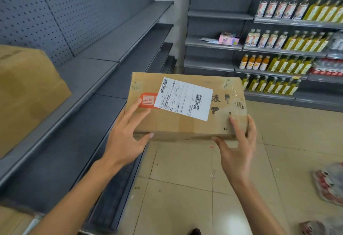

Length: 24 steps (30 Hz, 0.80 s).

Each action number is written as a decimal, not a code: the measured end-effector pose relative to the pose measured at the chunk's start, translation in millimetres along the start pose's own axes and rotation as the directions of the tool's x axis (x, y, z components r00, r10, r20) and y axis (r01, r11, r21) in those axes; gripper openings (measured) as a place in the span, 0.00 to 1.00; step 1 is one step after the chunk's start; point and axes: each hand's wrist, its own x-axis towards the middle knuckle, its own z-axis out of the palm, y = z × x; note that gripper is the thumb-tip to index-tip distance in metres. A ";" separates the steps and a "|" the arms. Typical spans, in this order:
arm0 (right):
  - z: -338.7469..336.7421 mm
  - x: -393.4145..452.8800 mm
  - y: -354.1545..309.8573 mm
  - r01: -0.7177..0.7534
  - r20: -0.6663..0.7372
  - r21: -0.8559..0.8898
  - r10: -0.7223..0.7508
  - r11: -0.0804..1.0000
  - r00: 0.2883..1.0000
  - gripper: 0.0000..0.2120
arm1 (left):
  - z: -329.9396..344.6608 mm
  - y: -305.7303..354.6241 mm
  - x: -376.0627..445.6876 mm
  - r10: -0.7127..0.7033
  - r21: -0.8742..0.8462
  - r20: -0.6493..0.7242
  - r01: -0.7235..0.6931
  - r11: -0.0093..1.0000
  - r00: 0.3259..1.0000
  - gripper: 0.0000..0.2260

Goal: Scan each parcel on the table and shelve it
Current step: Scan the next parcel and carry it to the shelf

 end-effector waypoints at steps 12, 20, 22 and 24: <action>57.4 131.6 62.2 0.034 0.111 0.013 -0.035 0.999 0.993 0.35 | 70.5 -35.5 101.0 -0.104 -0.021 -0.036 0.104 0.994 0.994 0.38; 138.8 225.1 73.7 0.136 0.122 0.069 -0.144 0.988 0.982 0.35 | 82.1 -94.7 193.8 -0.141 -0.048 -0.085 0.138 0.989 0.986 0.33; 155.6 249.9 74.8 0.175 0.105 0.054 -0.180 0.983 0.978 0.34 | 83.5 -108.8 219.3 -0.125 -0.050 -0.101 0.121 0.991 0.987 0.33; 169.8 272.9 73.6 0.200 0.070 0.033 -0.202 0.979 0.977 0.34 | 85.8 -119.9 245.7 -0.101 -0.057 -0.115 0.095 0.994 0.988 0.33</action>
